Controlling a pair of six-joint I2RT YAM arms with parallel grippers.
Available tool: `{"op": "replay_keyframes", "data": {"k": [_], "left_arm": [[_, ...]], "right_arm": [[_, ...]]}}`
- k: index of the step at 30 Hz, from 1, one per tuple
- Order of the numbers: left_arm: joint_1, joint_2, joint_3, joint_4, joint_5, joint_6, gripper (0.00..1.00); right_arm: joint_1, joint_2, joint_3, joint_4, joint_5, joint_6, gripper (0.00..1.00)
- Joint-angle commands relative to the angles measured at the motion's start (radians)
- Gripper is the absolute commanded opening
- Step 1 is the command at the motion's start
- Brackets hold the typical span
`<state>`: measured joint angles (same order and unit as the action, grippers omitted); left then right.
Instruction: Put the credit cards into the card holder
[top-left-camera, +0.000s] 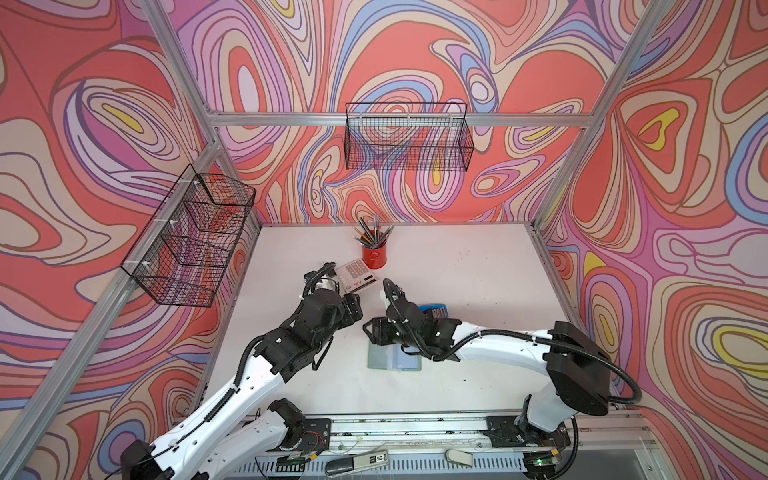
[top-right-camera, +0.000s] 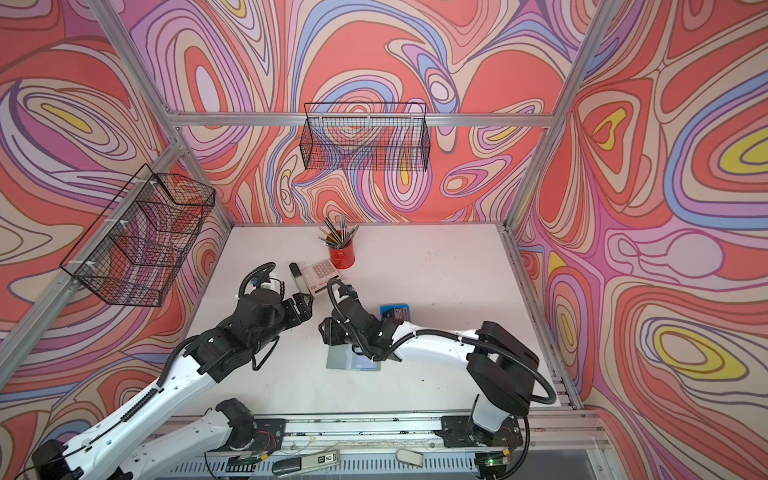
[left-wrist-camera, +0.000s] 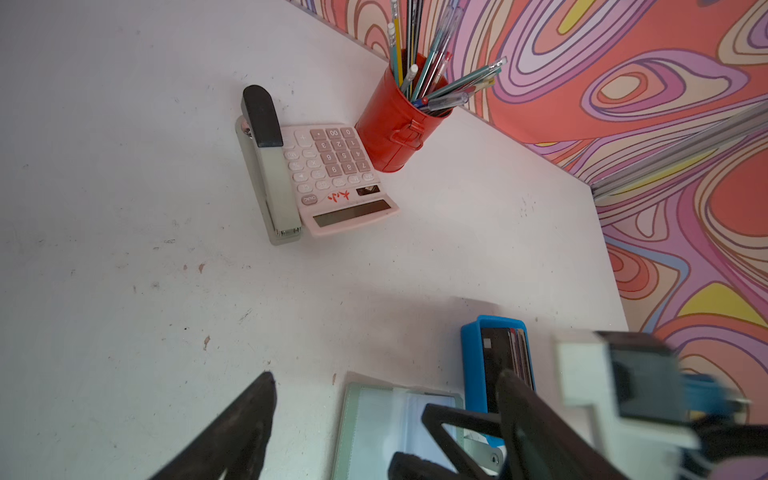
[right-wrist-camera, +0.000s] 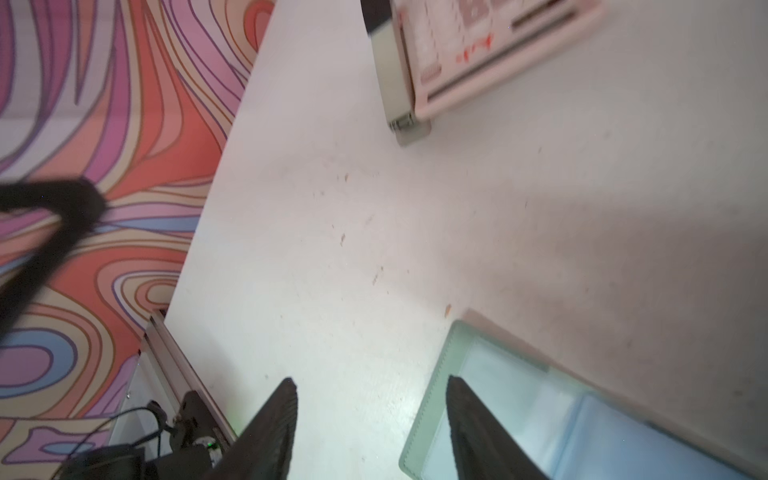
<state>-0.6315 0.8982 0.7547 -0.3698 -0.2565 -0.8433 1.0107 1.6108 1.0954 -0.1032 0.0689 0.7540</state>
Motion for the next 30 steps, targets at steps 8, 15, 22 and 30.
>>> {"op": "replay_keyframes", "data": {"k": [8, 15, 22, 30], "left_arm": [[0.015, 0.119, -0.308, 0.584, 0.134, 0.212, 0.94], [0.015, 0.046, -0.400, 0.702, 0.169, 0.197, 0.96], [0.015, 0.073, -0.354, 0.674, 0.249, 0.192, 0.79], [0.015, 0.183, -0.272, 0.639, 0.378, 0.179, 0.74]], "right_arm": [[-0.282, -0.197, 0.113, -0.506, 0.328, -0.319, 0.98], [-0.357, -0.251, -0.082, -0.469, 0.212, -0.339, 0.97], [-0.362, -0.146, -0.092, -0.427, 0.029, -0.335, 0.91], [-0.361, -0.055, -0.072, -0.451, 0.074, -0.314, 0.84]]}}
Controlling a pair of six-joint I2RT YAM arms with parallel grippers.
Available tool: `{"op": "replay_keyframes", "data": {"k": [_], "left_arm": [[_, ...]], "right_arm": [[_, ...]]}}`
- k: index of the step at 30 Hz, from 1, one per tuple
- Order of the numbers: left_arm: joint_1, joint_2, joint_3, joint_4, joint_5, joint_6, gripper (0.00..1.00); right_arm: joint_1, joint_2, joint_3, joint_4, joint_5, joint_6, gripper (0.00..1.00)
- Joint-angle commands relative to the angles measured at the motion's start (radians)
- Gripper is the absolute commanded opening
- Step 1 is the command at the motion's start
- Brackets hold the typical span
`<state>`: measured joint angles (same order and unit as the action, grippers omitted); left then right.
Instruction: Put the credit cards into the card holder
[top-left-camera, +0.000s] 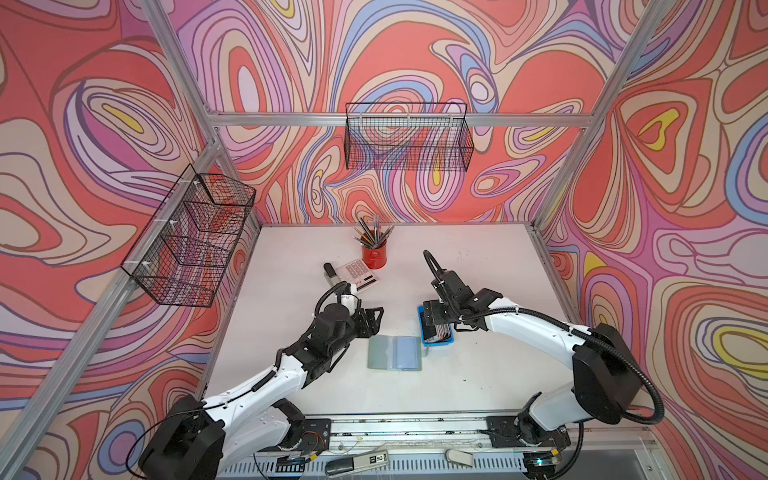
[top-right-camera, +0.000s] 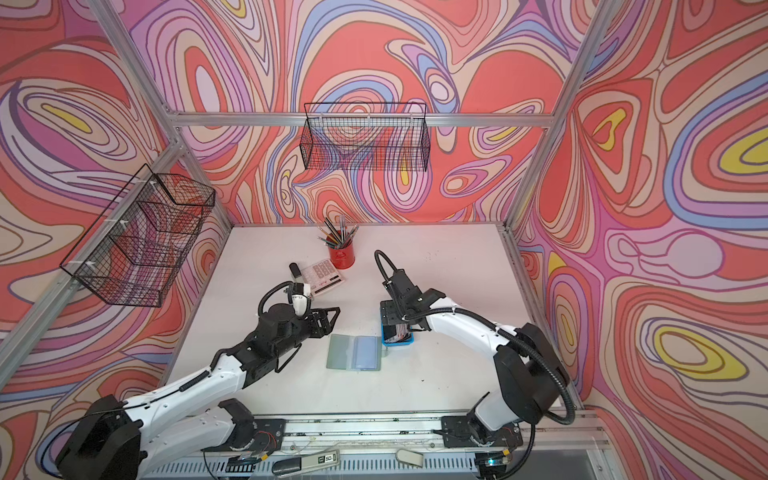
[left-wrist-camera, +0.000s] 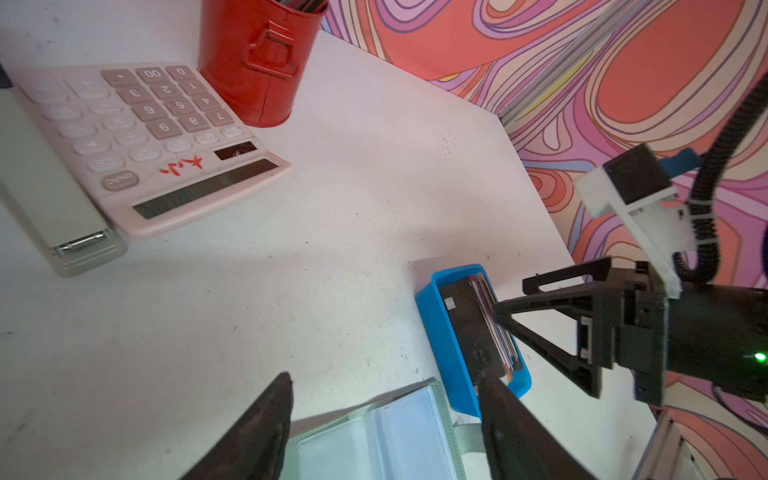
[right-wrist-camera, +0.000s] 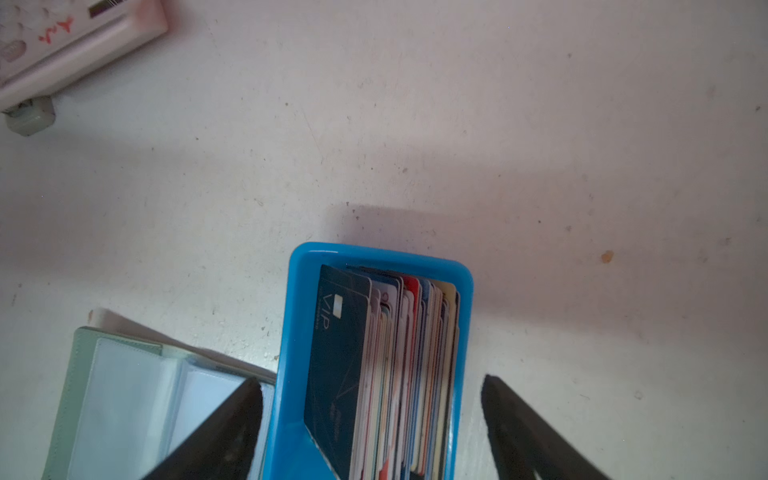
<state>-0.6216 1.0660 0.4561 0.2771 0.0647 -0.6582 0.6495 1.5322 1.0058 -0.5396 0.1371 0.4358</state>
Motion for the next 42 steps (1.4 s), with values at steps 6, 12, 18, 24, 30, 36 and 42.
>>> {"op": "replay_keyframes", "data": {"k": [6, 12, 18, 24, 30, 36, 42], "left_arm": [[0.005, 0.063, 0.050, -0.023, 0.120, -0.020, 0.73], [0.005, 0.095, 0.050, -0.023, 0.121, -0.036, 0.71], [0.005, 0.119, 0.092, -0.027, 0.123, -0.046, 0.65], [0.005, 0.124, 0.101, -0.042, 0.123, -0.043, 0.59], [0.005, 0.124, 0.102, -0.045, 0.121, -0.042, 0.56], [0.005, 0.125, 0.105, -0.051, 0.121, -0.043, 0.56], [0.005, 0.116, 0.104, -0.058, 0.115, -0.040, 0.55]], "right_arm": [[-0.001, 0.027, -0.006, -0.028, 0.041, 0.017, 0.84], [0.001, 0.028, -0.023, -0.021, 0.017, 0.020, 0.84], [-0.001, 0.057, -0.012, -0.033, 0.017, 0.019, 0.83], [-0.001, 0.086, -0.013, -0.040, 0.053, 0.016, 0.82], [-0.001, 0.107, -0.018, -0.027, 0.065, 0.014, 0.80], [0.000, 0.125, -0.013, -0.023, 0.084, 0.009, 0.74], [0.000, 0.122, -0.004, -0.036, 0.118, 0.003, 0.65]]}}
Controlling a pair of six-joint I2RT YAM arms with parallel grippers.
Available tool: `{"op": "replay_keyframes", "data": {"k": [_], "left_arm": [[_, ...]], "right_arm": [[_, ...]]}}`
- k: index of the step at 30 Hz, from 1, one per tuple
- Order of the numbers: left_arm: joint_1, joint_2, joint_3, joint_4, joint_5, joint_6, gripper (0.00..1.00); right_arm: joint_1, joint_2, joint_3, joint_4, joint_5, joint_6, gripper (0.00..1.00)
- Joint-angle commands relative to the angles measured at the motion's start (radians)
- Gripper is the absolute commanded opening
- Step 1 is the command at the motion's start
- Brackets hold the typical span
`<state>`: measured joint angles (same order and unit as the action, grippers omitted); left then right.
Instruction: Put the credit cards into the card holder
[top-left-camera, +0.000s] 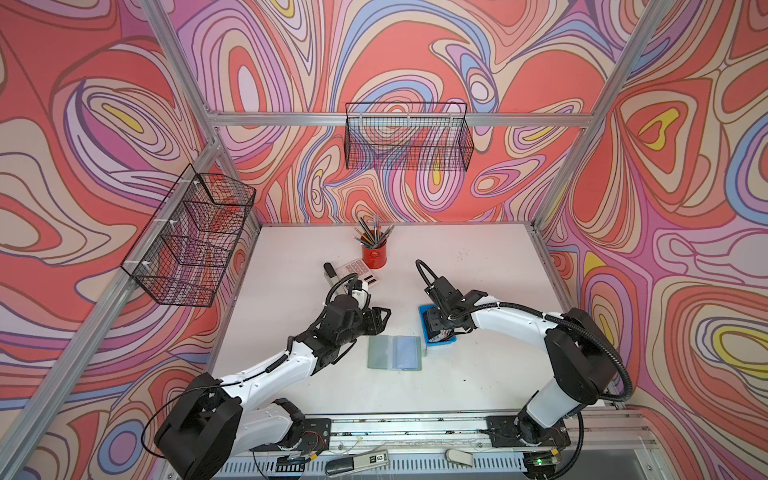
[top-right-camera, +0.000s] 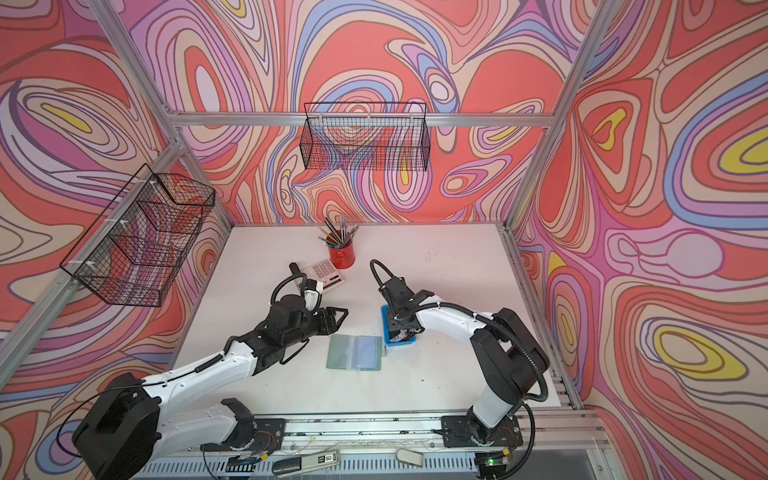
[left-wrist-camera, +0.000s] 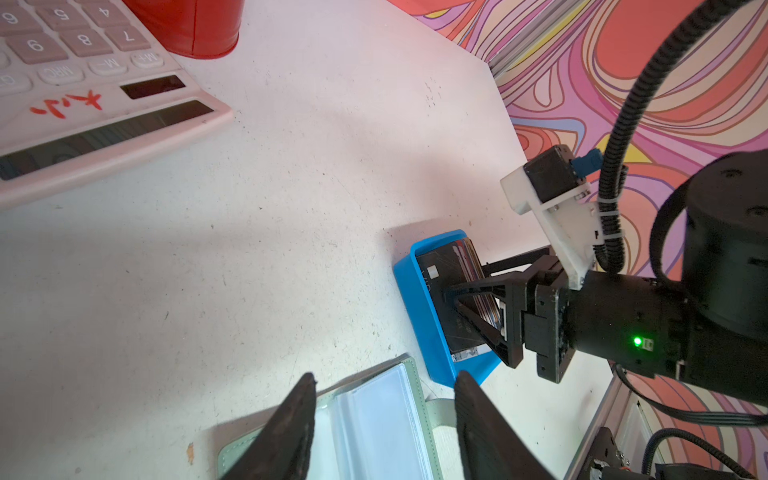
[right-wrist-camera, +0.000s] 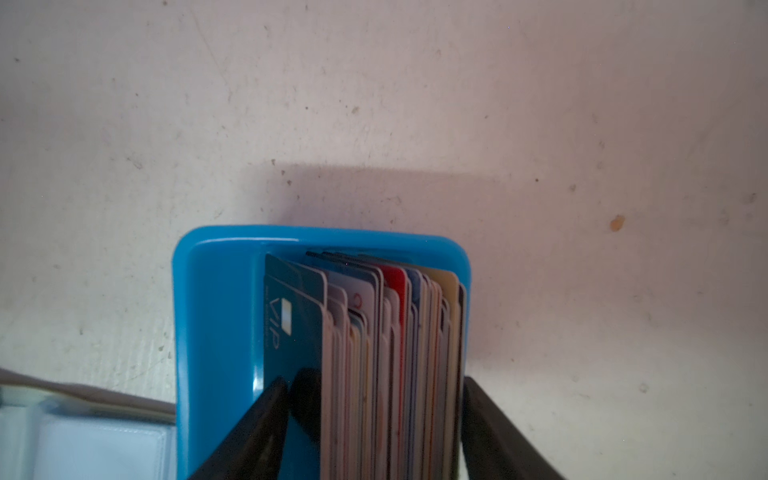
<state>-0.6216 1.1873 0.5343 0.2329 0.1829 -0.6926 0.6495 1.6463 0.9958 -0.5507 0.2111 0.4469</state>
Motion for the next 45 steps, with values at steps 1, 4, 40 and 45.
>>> {"op": "replay_keyframes", "data": {"k": [1, 4, 40, 45], "left_arm": [[0.005, -0.006, 0.026, -0.014, -0.002, -0.005, 0.55], [0.005, -0.008, 0.029, -0.017, 0.000, -0.004, 0.55], [0.005, 0.004, 0.039, -0.038, -0.005, -0.004, 0.55], [0.005, 0.003, 0.043, -0.044, -0.005, -0.005, 0.54]], "right_arm": [[-0.001, 0.005, 0.009, -0.028, 0.047, -0.008, 0.65], [0.000, -0.003, 0.016, -0.039, 0.070, -0.008, 0.64], [0.030, -0.010, 0.024, 0.015, -0.076, 0.023, 0.37], [0.030, -0.004, 0.038, 0.001, -0.040, 0.023, 0.34]]}}
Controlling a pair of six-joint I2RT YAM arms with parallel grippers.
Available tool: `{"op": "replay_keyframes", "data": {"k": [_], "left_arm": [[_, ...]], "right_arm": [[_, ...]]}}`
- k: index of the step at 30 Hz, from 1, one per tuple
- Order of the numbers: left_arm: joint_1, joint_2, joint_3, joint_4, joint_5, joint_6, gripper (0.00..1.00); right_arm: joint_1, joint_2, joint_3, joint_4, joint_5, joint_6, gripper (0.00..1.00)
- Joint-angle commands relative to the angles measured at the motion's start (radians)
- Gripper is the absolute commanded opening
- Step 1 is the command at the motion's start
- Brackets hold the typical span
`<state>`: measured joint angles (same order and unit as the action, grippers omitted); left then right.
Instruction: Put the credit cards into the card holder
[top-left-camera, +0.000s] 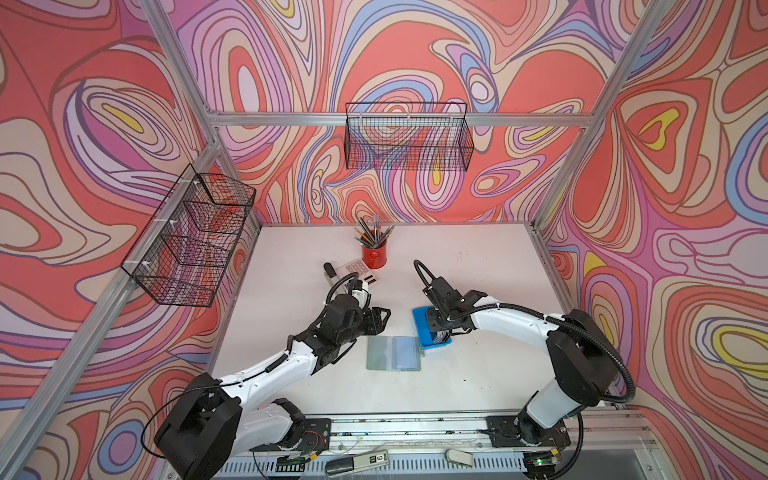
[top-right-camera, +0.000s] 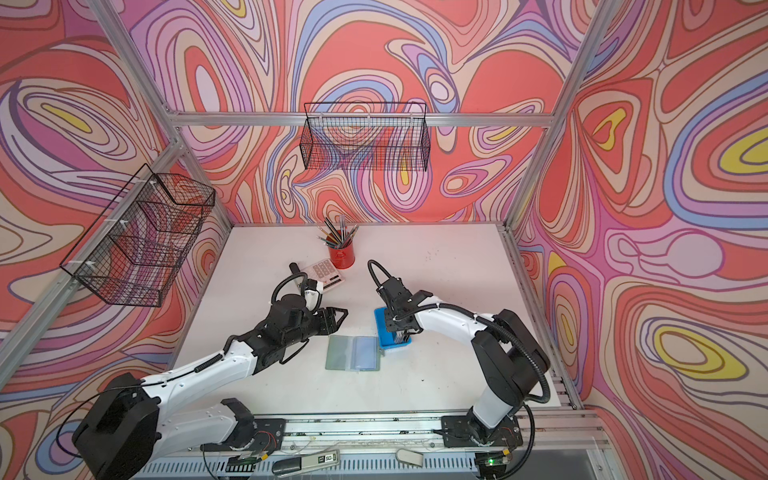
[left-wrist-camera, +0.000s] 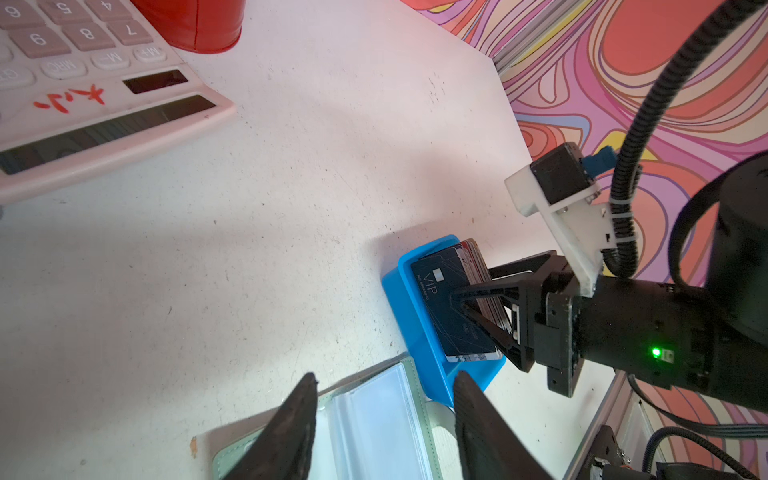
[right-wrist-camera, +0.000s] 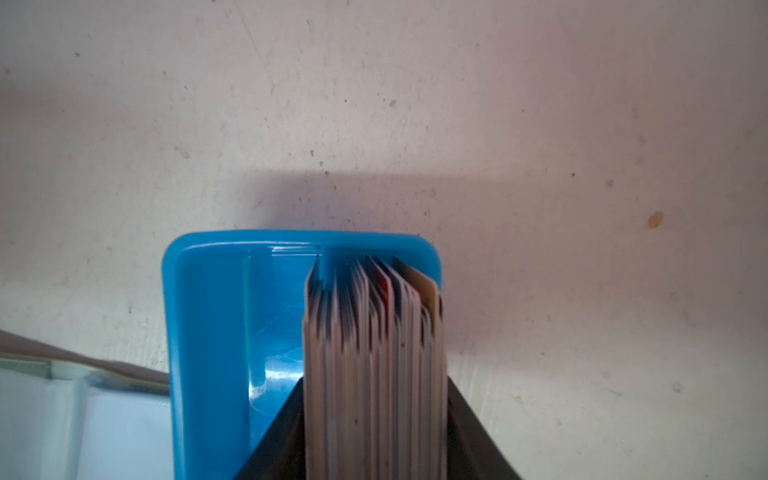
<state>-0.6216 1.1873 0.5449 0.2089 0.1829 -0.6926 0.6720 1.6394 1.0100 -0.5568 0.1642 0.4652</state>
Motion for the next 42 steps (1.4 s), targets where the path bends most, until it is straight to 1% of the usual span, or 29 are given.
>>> {"op": "replay_keyframes", "data": {"k": [1, 5, 10, 11, 13, 14, 17, 22, 29, 33, 35, 42], "left_arm": [[0.005, 0.004, 0.033, -0.020, -0.004, -0.004, 0.54], [0.005, 0.004, 0.035, -0.022, -0.002, -0.005, 0.54], [0.005, 0.006, 0.034, -0.022, -0.001, -0.007, 0.54], [0.005, 0.007, 0.037, -0.025, 0.000, -0.007, 0.54], [0.005, 0.004, 0.038, -0.028, -0.001, -0.005, 0.54], [0.005, 0.003, 0.036, -0.028, -0.003, -0.006, 0.54], [0.005, 0.005, 0.035, -0.026, -0.004, -0.006, 0.54], [0.005, 0.007, 0.038, -0.027, -0.002, -0.006, 0.54], [0.005, 0.008, 0.038, -0.029, 0.000, -0.005, 0.54], [0.005, 0.011, 0.038, -0.029, 0.000, -0.007, 0.54], [0.005, 0.013, 0.040, -0.028, 0.001, -0.008, 0.54], [0.005, 0.019, 0.041, -0.029, 0.007, -0.009, 0.54]], "right_arm": [[0.008, -0.001, 0.022, 0.008, 0.007, 0.005, 0.34], [0.008, -0.009, 0.025, 0.017, -0.028, 0.004, 0.34], [0.008, -0.010, 0.030, 0.017, -0.032, 0.004, 0.36], [0.008, -0.011, 0.032, 0.017, -0.035, 0.003, 0.37], [0.008, -0.012, 0.032, 0.023, -0.047, 0.000, 0.45], [0.008, -0.014, 0.033, 0.025, -0.049, -0.002, 0.47], [0.008, -0.021, 0.032, 0.025, -0.047, 0.005, 0.49], [0.008, -0.035, 0.036, 0.006, -0.012, 0.010, 0.48], [0.007, -0.050, 0.035, -0.001, -0.010, 0.016, 0.49], [0.007, -0.050, 0.030, -0.001, -0.006, 0.016, 0.41], [0.008, -0.047, 0.032, -0.001, -0.008, 0.016, 0.38], [0.008, -0.040, 0.028, 0.017, -0.050, 0.015, 0.38]]}}
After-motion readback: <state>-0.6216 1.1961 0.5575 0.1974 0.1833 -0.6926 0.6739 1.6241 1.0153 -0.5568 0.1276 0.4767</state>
